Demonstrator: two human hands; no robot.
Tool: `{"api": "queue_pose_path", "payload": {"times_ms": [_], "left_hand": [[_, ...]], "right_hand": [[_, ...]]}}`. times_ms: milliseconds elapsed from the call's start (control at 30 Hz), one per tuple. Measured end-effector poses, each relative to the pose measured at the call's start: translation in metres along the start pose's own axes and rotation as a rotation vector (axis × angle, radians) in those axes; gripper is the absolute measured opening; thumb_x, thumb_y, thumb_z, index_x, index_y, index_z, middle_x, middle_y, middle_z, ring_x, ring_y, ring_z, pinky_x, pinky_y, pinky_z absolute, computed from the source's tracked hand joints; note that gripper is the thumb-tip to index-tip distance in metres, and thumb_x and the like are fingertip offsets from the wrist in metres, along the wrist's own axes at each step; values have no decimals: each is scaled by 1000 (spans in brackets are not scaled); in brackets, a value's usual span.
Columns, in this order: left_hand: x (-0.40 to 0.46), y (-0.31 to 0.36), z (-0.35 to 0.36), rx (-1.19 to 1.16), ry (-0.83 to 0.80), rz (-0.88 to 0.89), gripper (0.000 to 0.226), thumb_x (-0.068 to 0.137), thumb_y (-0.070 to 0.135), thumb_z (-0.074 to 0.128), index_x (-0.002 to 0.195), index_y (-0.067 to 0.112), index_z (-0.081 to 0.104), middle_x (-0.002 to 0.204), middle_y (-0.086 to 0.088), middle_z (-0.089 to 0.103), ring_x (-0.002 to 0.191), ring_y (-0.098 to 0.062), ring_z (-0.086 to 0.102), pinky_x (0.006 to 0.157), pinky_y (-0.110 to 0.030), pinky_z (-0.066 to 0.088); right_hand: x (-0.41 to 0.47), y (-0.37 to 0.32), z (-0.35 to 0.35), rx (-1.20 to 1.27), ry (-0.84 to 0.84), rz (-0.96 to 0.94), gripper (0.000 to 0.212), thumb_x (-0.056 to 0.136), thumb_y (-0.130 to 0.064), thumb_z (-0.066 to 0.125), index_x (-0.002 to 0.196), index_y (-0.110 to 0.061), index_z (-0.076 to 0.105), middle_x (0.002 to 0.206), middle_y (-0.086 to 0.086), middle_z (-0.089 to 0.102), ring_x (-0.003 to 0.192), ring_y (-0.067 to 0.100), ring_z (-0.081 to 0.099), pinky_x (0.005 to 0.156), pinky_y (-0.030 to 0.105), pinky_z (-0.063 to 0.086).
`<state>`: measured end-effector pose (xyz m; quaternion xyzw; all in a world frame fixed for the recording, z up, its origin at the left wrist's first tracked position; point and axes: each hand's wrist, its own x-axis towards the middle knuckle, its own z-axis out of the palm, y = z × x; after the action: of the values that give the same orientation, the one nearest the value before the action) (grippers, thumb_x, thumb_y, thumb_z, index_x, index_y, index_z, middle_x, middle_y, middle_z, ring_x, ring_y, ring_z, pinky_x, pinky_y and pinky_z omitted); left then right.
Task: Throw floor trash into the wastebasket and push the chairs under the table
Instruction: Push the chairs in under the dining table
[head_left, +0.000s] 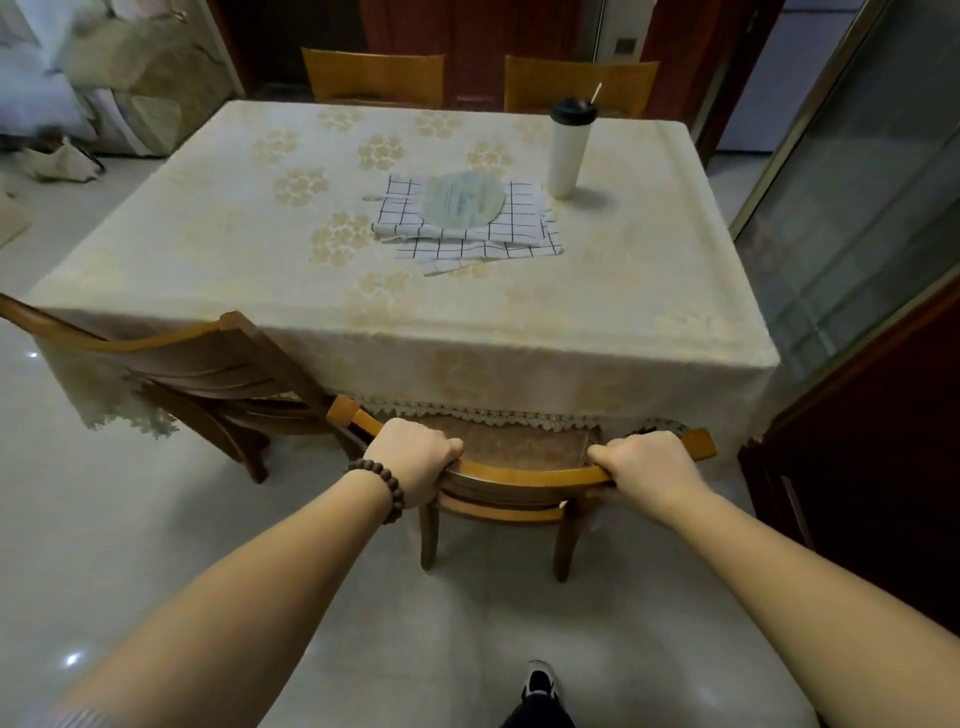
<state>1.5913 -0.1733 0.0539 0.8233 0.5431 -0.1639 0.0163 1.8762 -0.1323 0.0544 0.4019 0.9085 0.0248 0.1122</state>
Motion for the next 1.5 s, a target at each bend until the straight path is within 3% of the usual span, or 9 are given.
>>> {"api": "queue_pose_path", "payload": {"times_ms": [233,333,400,500,633,767,900,1200,1500], "left_hand": [[53,-28,-8,1,-32,-44,12,86,26,54,86,27,42,72,8,50,66,-17,53,57,-31,45],[68,-28,-9,-22,-12,-50,12,87,30,54,87,26,43,81,5,58,75,-19,56,61,-32,43],[73,-24,-7,-57,2,-43,15,88,34,54,87,26,41,89,3,61,84,-21,57,69,-34,41],[68,-13,3,-53,49,-58,16,88,37,54,96,25,49,98,3,63,96,-22,54,88,-38,35],[60,2,16,-79,175,-194,26,88,30,54,112,20,50,117,-4,57,121,-30,40,109,-56,15],[52,23,19,-203,232,-433,96,73,77,44,146,21,17,154,-15,16,143,-36,-1,110,-61,-11],[43,39,24,-393,328,-707,136,52,99,17,145,7,-17,152,-23,-18,139,-40,-20,113,-54,-7],[52,18,36,-452,279,-729,141,50,101,18,145,0,-9,153,-25,-15,138,-37,-26,115,-50,4],[69,-36,36,-349,244,-692,142,46,102,12,145,2,-10,153,-25,-14,138,-36,-24,114,-50,-8]], "right_hand": [[47,32,2,-8,5,11,27,86,-52,53,94,-27,51,81,-6,59,75,20,59,55,29,34],[57,45,1,14,-19,62,22,86,-50,54,84,-29,48,77,-8,59,77,20,58,79,36,39],[57,49,3,17,-36,134,21,84,-49,57,80,-32,45,79,-8,62,86,21,57,99,46,30],[48,42,17,-22,-12,212,13,84,-39,60,90,-29,53,87,-6,64,97,24,52,105,53,24],[42,34,24,6,15,311,38,80,-47,63,109,-25,54,110,-1,62,114,25,46,112,59,11],[39,13,23,55,105,376,98,66,-82,45,144,-26,27,151,9,30,143,28,13,108,60,-17],[37,-14,31,127,176,534,112,61,-91,23,147,-27,-8,157,11,-12,142,31,-19,107,64,-17],[58,-27,39,231,216,608,103,64,-79,54,146,-37,9,158,9,-3,143,34,-13,107,64,-15],[100,-41,30,212,200,646,98,68,-78,50,146,-38,8,158,8,-4,142,33,-16,105,67,-16]]}}
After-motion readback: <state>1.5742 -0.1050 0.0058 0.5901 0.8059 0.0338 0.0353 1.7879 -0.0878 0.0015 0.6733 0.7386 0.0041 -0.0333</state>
